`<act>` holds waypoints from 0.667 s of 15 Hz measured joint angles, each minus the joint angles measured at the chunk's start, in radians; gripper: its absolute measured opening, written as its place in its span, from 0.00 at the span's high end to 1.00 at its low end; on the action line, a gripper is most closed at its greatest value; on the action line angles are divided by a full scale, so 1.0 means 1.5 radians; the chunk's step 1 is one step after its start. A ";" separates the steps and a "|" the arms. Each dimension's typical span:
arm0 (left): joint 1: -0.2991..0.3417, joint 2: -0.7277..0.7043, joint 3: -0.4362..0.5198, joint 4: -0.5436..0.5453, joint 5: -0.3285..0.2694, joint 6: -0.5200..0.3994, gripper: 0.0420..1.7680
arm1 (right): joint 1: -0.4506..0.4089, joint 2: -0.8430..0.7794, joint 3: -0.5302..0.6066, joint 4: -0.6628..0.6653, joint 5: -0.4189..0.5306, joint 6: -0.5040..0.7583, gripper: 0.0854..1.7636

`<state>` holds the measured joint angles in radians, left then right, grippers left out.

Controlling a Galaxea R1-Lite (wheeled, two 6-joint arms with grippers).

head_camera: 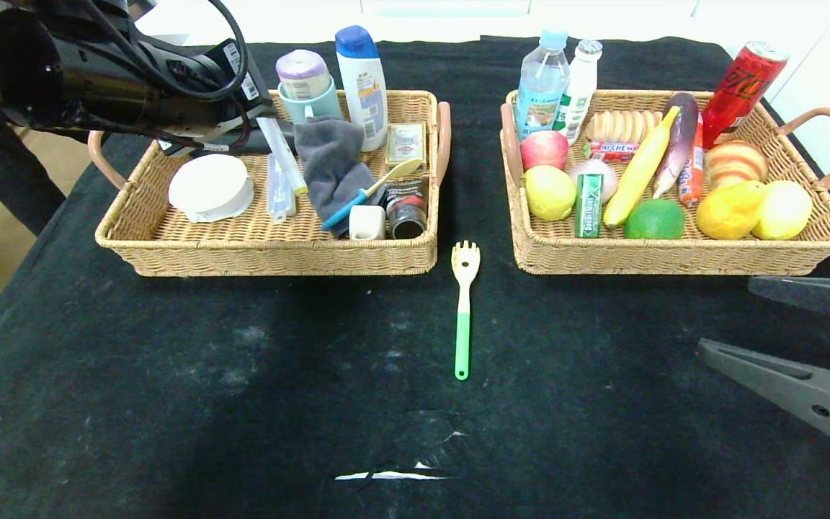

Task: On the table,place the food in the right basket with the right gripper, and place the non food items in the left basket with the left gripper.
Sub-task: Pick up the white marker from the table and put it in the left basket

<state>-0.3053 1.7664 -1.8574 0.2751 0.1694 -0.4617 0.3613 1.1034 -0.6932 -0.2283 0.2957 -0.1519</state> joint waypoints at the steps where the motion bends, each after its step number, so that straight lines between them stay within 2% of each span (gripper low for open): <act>1: 0.001 0.008 -0.002 -0.018 0.000 0.002 0.88 | 0.000 0.000 0.000 0.000 0.000 0.000 0.03; 4: 0.003 0.032 -0.006 -0.052 0.001 0.008 0.88 | 0.000 -0.002 0.000 0.000 0.000 0.000 0.03; 5: 0.003 0.039 -0.008 -0.055 0.001 0.008 0.83 | 0.000 -0.002 0.000 0.000 0.000 0.000 0.03; 8: 0.006 0.056 -0.016 -0.056 0.001 0.008 0.57 | 0.000 -0.003 -0.001 0.000 0.000 0.000 0.03; 10: 0.008 0.061 -0.018 -0.056 0.002 0.008 0.45 | 0.000 -0.003 -0.001 0.000 -0.001 0.000 0.03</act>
<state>-0.2930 1.8579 -1.8845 0.1904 0.1717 -0.4494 0.3617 1.0983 -0.6947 -0.2283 0.2949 -0.1519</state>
